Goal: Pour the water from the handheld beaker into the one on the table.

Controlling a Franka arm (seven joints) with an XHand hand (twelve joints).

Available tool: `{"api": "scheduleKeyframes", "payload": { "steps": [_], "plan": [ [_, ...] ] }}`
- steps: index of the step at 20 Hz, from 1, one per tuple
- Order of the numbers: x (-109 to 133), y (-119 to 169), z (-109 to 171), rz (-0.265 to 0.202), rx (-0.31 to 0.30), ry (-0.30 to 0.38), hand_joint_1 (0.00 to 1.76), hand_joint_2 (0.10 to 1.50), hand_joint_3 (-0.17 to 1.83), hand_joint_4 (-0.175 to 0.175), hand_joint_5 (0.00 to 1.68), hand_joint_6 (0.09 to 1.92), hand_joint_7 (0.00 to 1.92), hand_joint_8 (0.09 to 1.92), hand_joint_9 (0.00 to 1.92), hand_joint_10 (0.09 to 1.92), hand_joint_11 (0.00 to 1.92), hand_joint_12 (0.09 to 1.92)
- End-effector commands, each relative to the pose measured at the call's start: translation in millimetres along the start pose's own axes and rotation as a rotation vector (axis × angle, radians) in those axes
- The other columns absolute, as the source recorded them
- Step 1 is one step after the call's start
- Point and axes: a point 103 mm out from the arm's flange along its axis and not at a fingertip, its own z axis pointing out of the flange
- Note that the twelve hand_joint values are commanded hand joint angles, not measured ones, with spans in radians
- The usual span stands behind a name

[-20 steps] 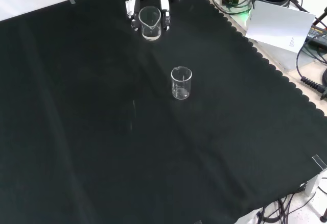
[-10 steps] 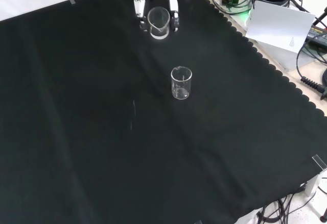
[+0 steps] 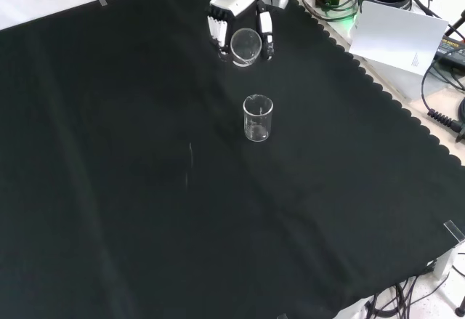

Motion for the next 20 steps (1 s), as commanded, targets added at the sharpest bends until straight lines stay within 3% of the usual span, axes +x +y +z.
{"api": "scheduleKeyframes", "payload": {
  "steps": [1, 20],
  "plan": [
    [18.1, 1.5, 8.3, -0.004, 0.037, -0.119, 1.18, 0.69, 0.56, -0.002, 1.35, 0.49, 1.63, 0.09, 1.68, 0.09, 1.49, 0.68],
    [37.8, 28.6, 24.4, 0.028, 0.188, -0.337, 1.18, 0.70, 0.56, -0.016, 1.33, 0.53, 1.64, 0.09, 1.68, 0.09, 1.51, 0.66]
  ]
}}
